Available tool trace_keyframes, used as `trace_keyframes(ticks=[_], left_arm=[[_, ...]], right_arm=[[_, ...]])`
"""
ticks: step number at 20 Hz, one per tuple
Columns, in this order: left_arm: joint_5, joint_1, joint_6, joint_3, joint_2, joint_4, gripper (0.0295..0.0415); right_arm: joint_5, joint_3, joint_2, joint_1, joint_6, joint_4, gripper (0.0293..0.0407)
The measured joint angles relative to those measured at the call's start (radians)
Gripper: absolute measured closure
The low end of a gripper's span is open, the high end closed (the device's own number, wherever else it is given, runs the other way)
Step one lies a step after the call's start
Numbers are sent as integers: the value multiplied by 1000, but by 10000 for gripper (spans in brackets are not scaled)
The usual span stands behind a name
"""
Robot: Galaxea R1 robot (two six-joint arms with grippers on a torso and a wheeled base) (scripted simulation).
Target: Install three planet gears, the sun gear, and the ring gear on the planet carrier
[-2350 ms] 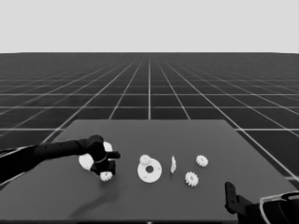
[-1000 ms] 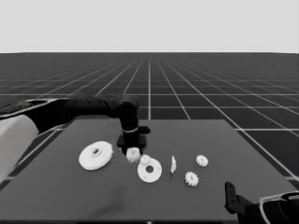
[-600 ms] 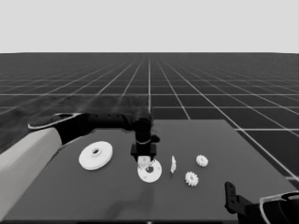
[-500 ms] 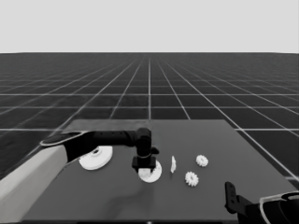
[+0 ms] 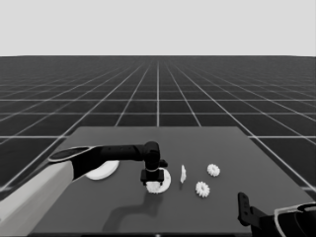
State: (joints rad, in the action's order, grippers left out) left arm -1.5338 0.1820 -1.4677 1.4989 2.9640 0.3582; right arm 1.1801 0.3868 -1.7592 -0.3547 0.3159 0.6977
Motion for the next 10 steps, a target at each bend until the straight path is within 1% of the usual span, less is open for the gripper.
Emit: trace_keyframes(ticks=[2, 7, 8, 9, 10], left_arm=[[0, 0, 0, 0, 0, 0, 326], [0, 0, 0, 0, 0, 0, 326], [-49, -116, -84, -122, -28, -145, 326], [-52, -239, -116, -158, -32, -250, 326], [-45, -313, -118, -159, -30, -315, 326]], right_arm=[[0, 0, 0, 0, 0, 0, 315], [0, 0, 0, 0, 0, 0, 315], [0, 0, 0, 0, 0, 0, 315], [0, 0, 0, 0, 0, 0, 315], [0, 0, 0, 0, 0, 0, 315]])
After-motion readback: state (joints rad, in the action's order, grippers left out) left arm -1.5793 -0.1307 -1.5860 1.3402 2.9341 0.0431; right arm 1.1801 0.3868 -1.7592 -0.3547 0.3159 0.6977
